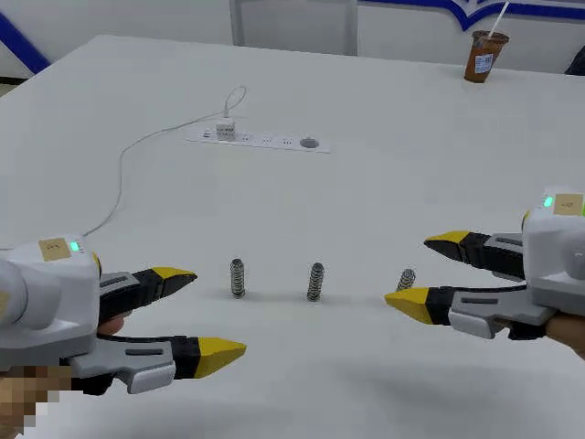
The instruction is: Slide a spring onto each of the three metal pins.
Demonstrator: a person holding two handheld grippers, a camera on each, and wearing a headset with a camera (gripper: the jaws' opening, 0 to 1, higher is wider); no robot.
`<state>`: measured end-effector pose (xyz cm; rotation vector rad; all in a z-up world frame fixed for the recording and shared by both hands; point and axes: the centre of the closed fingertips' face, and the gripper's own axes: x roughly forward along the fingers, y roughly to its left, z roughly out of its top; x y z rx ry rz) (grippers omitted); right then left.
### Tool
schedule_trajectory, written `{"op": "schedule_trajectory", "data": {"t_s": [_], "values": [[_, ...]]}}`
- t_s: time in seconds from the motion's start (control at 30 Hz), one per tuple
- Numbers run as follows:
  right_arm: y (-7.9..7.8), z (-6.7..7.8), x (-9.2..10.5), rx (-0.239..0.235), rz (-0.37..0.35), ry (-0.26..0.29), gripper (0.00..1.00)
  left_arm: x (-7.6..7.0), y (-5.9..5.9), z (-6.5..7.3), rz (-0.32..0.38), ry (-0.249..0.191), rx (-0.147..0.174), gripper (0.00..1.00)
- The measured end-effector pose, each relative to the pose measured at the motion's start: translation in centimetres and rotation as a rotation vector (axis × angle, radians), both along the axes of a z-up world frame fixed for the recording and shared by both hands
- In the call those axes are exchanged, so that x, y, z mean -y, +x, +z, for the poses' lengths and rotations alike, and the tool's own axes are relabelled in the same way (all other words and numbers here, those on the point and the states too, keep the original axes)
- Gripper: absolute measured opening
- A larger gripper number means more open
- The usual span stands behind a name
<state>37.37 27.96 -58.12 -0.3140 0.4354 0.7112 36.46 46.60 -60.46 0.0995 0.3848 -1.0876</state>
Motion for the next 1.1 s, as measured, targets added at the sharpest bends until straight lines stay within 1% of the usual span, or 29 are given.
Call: {"op": "schedule_trajectory", "data": {"t_s": [0.27,0.57,0.7,1.0,1.1], "values": [[-0.6,-1.0,1.8,-0.016,-0.041,0.026,0.59,0.1,0.0,0.0,0.003,-0.006,-0.002,0.69],[-1.7,-2.3,2.8,-0.041,-0.072,0.050,0.62,-0.3,-0.1,-0.4,0.012,-0.008,-0.009,0.69],[-2.1,-2.5,2.8,-0.044,-0.082,0.062,0.62,-0.5,-0.1,-0.5,0.017,-0.013,-0.012,0.70],[-2.2,-2.6,3.0,-0.043,-0.098,0.073,0.63,-0.5,-0.1,-0.7,0.020,-0.020,-0.017,0.70],[-2.4,-2.8,2.8,-0.047,-0.095,0.066,0.63,-0.6,-0.1,-0.8,0.022,-0.021,-0.017,0.71]]}}
